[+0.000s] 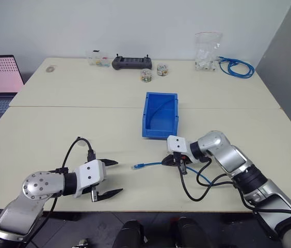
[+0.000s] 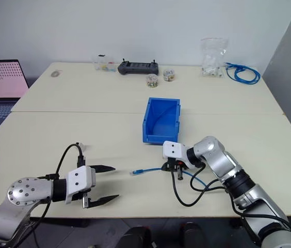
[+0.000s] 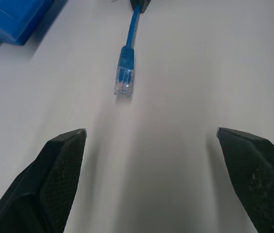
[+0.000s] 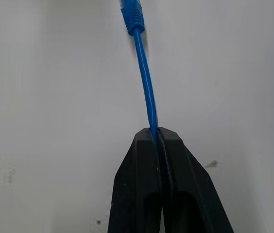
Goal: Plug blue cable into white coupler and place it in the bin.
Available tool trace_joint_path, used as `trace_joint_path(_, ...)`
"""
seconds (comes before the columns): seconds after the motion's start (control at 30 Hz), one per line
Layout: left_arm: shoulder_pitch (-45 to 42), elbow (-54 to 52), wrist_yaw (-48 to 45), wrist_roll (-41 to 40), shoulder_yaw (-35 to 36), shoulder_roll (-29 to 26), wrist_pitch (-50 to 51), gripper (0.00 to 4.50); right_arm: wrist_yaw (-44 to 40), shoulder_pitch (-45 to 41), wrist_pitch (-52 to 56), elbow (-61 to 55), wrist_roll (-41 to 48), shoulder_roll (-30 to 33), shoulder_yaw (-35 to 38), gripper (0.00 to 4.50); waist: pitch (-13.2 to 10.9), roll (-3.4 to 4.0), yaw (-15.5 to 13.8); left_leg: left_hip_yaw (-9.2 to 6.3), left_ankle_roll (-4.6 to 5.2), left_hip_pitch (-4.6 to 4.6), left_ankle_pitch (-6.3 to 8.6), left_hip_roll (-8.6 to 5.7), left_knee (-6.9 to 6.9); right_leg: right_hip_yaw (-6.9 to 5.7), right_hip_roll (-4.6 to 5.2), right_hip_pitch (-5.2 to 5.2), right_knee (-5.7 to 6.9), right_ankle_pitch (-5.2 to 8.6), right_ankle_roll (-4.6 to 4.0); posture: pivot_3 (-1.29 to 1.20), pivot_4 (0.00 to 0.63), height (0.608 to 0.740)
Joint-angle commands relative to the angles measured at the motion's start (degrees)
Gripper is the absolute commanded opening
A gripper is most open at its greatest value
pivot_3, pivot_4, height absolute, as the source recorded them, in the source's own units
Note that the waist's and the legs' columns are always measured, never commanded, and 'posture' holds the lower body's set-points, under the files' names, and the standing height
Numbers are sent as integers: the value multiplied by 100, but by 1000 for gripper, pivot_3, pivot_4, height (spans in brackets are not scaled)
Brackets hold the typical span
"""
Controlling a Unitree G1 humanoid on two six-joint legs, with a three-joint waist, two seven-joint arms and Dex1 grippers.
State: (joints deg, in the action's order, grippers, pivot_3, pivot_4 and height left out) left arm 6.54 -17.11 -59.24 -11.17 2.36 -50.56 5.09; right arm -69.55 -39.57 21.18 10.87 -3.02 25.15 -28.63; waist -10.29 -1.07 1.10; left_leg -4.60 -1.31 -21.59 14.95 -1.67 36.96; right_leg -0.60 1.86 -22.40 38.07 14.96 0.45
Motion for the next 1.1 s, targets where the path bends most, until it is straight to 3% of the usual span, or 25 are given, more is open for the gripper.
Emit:
trace_joint_path(0.03, -96, 200, 63, 27, 135, 25, -223, 4500, 210, -168, -44, 303, -85, -125, 58, 839, 0, 0, 31, 0, 0, 1, 0, 1, 0, 0, -1, 0, 0, 0, 0, 0, 150, 740)
trace_joint_path(0.2, -483, 621, 88, 39, -45, 257, -368, 4500, 110, -96, 249, -47, 232, -55, 367, 1931, 0, 0, 41, -1, 0, 0, 0, 2, 1, -2, -3, 1, 2, -1, -1, 0, 150, 740)
trace_joint_path(0.5, -1133, 1307, -12, 142, -560, 719, -519, 4500, -66, 1175, 1488, -2585, 1431, 810, 1194, 4108, -1, 1, -16, -6, -1, -26, 1, 1, 0, -3, -3, -19, 1, -3, -1, 0, 150, 740)
trace_joint_path(0.67, -1356, 1438, -9, 225, -812, 926, -533, 4500, 279, 2036, 1991, -3618, 1846, 1077, 1432, 4108, -1, 1, 7, -4, -1, -25, 1, 3, 2, -2, -4, -20, 3, 4, 10, 0, 150, 740)
trace_joint_path(0.87, -1582, 1728, -46, 484, -1065, 973, -627, 4500, 748, 2298, 2271, -3929, 2065, 1131, 1603, 4108, -1, 1, 33, -2, -1, -22, 1, 6, 4, -2, -7, -19, 4, 13, 27, 0, 150, 740)
trace_joint_path(1.0, -1710, 2066, -101, 674, -1191, 919, -862, 3886, 887, 2355, 2352, -4090, 2229, 1202, 1653, 4130, -1, 1, 24, -2, -1, -21, 1, 6, 3, -1, -7, -17, 3, 13, 27, 0, 150, 740)
trace_joint_path(1.1, -1790, 2287, -73, 812, -1236, 881, -929, 3183, 952, 2390, 2376, -4207, 2362, 1259, 1710, 4130, 0, 1, 23, -2, -1, -19, 1, 5, 4, -1, -7, -14, 2, 13, 27, 0, 150, 740)
